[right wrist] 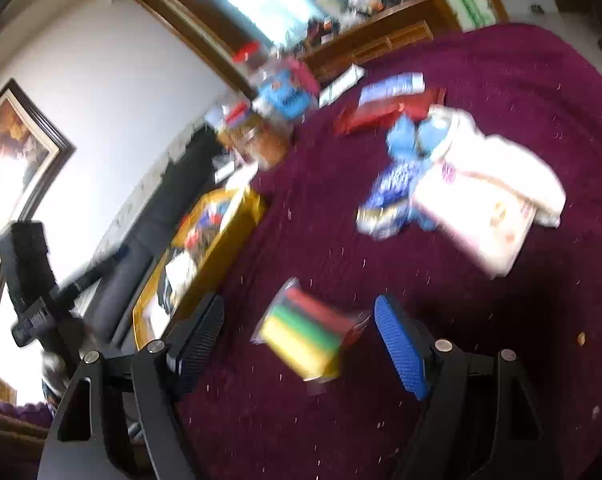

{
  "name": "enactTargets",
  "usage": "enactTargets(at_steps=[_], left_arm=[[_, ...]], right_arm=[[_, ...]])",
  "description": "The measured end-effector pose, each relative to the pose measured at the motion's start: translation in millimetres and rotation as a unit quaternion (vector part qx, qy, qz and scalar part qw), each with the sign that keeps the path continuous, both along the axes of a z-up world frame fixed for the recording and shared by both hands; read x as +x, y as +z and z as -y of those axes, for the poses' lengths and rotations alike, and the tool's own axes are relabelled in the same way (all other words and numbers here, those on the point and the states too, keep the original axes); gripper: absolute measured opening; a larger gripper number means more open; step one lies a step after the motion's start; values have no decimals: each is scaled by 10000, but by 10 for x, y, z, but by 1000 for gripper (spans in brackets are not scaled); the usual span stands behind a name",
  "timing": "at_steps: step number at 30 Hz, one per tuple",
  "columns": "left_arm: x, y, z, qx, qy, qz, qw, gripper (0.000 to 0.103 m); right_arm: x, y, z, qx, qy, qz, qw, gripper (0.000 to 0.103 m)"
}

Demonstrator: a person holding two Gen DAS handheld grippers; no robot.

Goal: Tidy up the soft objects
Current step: 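Move both grippers back over the remaining items on the table, then grasp the striped red-green-yellow zip bag with the left gripper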

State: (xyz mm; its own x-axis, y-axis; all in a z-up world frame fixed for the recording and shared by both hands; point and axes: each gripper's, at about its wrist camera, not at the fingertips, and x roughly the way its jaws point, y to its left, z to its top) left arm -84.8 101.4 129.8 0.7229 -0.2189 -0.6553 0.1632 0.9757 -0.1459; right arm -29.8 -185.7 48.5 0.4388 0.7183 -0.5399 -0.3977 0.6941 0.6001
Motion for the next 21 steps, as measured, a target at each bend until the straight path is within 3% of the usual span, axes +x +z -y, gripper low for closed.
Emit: enactTargets(at_steps=[2,6,10,11,13,14,16,21], left_arm=[[79,-140,193,-3,-256,-192,9995,98],[188,-435,559,404,-495,-534,9965,98],[317,-622,653,-63,-405,-1005,9941,98],[333,-622,696,-55,-487,-954,9942,98],[397,-582,879,323,-823,-501,9948,98],[445,-580,1001,667,-1043,-255,9920,98],[562,-644,1149,967,-1508,-214,9836,98],[797,-1021,1224,928,-2275,-1315,9604,97]], right_arm=[[47,-54,179,146,-375,-112,9991,77],[109,-185,519,323,-1036,-358,9934,77],[166,-163,612,372,-1200,-350,9915,77],[162,-153,620,370,-1204,-349,9914,77],[146,-151,624,329,-1213,-358,9914,78],[168,-156,607,285,-1222,-364,9914,77],[166,-152,600,254,-1226,-334,9916,78],[168,-217,683,104,-1378,-465,9893,78]])
